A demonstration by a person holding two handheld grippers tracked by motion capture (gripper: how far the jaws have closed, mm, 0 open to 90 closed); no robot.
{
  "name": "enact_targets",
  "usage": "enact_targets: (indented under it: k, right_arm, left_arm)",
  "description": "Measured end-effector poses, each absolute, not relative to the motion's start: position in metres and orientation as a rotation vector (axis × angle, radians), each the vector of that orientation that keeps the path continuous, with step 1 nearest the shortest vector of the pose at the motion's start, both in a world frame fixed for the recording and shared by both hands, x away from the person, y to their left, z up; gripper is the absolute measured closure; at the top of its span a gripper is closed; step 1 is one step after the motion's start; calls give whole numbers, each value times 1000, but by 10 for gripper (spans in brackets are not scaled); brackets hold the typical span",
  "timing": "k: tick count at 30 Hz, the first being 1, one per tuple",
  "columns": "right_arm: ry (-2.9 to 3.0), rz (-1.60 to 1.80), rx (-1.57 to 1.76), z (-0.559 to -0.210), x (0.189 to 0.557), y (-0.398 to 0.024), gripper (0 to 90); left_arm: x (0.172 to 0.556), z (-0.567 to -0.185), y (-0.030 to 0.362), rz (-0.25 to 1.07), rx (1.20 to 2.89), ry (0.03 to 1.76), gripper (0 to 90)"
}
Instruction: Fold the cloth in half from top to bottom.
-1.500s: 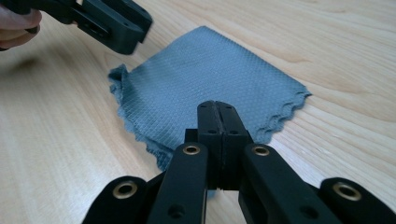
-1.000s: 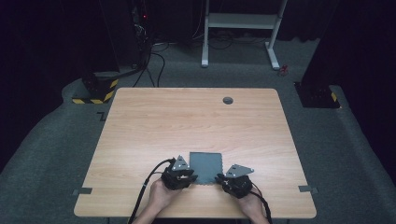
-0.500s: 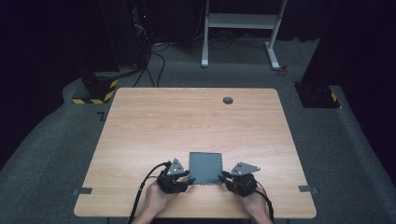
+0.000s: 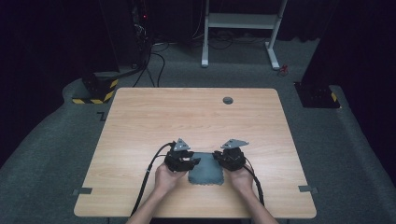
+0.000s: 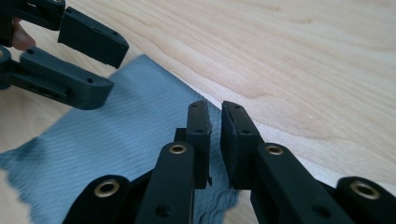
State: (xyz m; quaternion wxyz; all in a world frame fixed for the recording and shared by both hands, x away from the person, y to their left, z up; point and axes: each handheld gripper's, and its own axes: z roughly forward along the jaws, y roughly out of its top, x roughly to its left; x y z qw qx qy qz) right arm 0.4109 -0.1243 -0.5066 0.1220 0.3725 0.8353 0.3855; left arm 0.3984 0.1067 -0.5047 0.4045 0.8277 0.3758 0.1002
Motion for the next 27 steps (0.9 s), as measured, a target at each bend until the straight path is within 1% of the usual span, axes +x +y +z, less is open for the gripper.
enact_targets:
  k: [2,4,6,7,10,12,14,17,19,22,25,26,27]
  right_arm:
    - [2456,1093,1109,-514,417,-124,811]
    - [2446,1099,1140,-518,421,-129,815]
    - [2431,1090,1149,-518,422,-130,813]
    - [2412,1052,1156,-516,423,-134,788]
    - [2390,1051,1154,-514,424,-139,763]
    - [2382,1066,1167,-513,424,-140,726]
    - [2394,1056,1181,-515,425,-139,675]
    - [2409,1041,1177,-517,427,-137,655]
    - [2409,1039,1161,-518,426,-136,679]
    - [2438,1021,1104,-517,425,-133,760]
    - [2471,1033,1085,-516,426,-133,842]
    - [2474,1034,1065,-516,426,-132,863]
    - [2471,1033,1064,-516,426,-132,870]
  left_arm:
    - [411,-515,106,243,2126,987,562]
    - [414,-516,110,236,2104,998,583]
    - [415,-515,110,251,2108,1008,582]
    - [415,-514,113,311,2135,1030,564]
    - [417,-513,120,318,2098,1069,540]
    - [420,-513,123,323,2082,1092,531]
    - [423,-514,122,318,2091,1101,521]
    - [425,-515,118,326,2122,1085,514]
    - [424,-516,115,353,2133,1066,519]
    - [424,-516,113,373,2145,1039,573]
    - [424,-516,111,346,2152,1026,687]
    - [425,-515,111,328,2162,1011,735]
    - [426,-515,111,300,2152,1012,759]
